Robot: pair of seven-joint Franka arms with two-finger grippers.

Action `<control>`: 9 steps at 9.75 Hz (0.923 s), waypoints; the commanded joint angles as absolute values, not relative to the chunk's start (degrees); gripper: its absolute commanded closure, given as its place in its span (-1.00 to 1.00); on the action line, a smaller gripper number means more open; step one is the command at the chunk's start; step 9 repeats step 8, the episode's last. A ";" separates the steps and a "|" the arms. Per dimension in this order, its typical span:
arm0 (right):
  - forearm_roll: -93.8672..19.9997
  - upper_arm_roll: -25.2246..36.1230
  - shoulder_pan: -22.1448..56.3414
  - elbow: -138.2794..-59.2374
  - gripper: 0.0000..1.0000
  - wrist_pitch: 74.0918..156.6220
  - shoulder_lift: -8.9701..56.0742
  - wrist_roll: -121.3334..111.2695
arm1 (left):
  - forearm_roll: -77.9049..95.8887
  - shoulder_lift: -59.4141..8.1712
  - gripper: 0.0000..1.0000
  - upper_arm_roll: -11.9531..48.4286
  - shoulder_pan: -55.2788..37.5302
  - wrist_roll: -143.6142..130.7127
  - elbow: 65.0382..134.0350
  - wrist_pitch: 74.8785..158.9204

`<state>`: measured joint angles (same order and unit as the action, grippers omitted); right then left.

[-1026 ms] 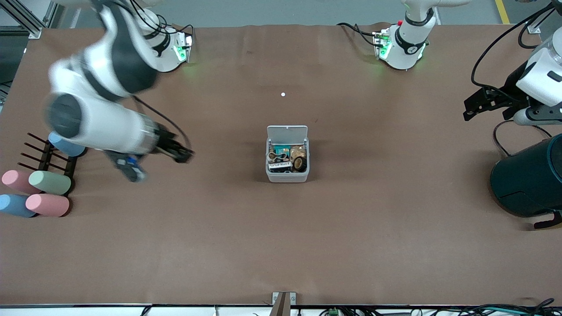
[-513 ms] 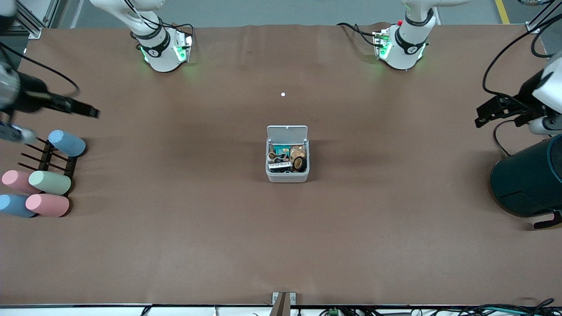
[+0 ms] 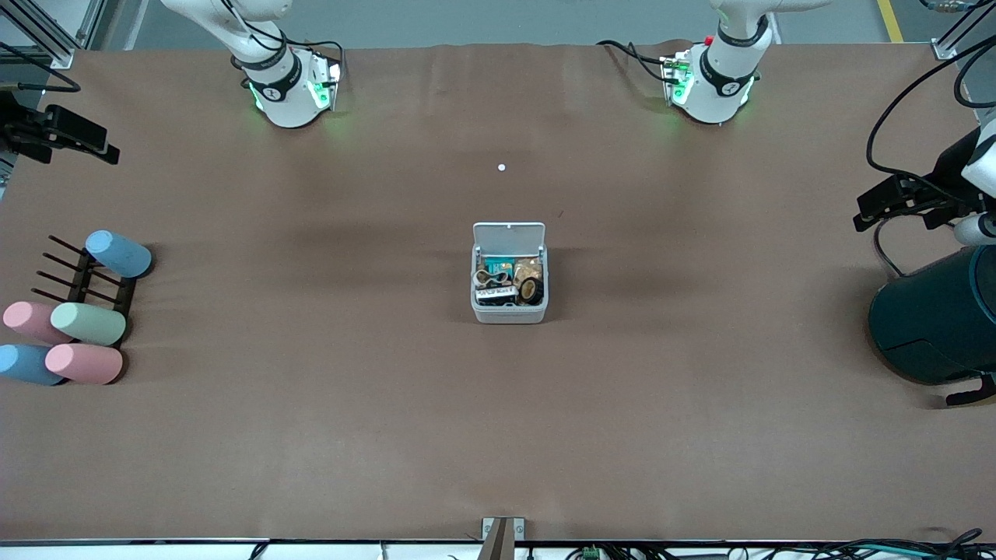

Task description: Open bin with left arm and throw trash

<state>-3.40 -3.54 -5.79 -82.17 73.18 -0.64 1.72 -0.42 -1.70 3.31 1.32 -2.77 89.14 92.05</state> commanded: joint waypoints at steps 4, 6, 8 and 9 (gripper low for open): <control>-1.32 -3.95 -6.24 -82.79 -0.99 76.37 -1.05 1.32 | -2.91 -2.55 -1.00 3.52 0.44 -1.58 87.89 91.58; -1.58 -3.96 -6.15 -82.53 -0.99 77.43 -1.05 1.49 | -0.72 -2.64 -1.00 3.69 0.62 -2.37 87.89 91.58; -1.41 -3.87 -6.24 -82.53 -0.99 77.52 -1.05 1.41 | -0.70 -2.72 -1.00 3.69 0.79 -1.85 87.89 91.50; -1.41 -3.87 -6.24 -82.53 -0.99 77.52 -1.05 1.41 | -0.70 -2.72 -1.00 3.69 0.79 -1.85 87.89 91.50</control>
